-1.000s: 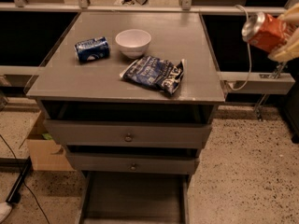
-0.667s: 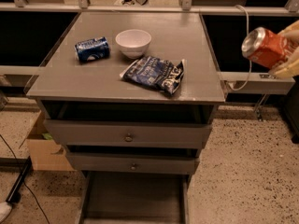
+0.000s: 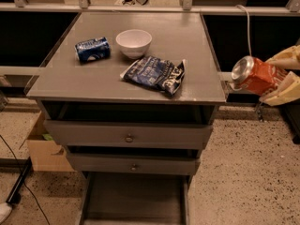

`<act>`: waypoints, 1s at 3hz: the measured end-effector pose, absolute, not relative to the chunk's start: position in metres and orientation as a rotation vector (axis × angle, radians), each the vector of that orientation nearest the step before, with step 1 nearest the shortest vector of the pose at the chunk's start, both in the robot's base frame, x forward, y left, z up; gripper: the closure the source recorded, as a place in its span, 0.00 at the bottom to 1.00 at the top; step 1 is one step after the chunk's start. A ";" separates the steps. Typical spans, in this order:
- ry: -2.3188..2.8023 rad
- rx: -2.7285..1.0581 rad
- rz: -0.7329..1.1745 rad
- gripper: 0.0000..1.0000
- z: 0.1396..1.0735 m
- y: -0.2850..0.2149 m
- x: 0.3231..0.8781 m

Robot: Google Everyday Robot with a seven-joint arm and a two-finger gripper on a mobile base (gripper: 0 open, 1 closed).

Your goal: Place coke can into bottom drawer

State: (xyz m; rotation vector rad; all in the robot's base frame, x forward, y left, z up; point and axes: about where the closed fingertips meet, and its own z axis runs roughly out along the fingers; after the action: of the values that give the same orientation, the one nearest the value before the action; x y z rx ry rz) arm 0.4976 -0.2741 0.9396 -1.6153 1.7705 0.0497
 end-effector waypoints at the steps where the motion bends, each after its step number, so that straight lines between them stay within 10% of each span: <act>1: 1.759 -1.625 0.041 1.00 0.941 -0.269 0.499; 3: 1.688 -1.682 0.076 1.00 0.919 -0.224 0.464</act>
Offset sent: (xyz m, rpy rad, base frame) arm -0.0281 0.0509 -0.0261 -0.0117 -0.0240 0.0879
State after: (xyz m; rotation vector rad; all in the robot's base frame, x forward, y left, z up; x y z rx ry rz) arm 0.4645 -0.2235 0.9191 -1.6819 1.6875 0.0761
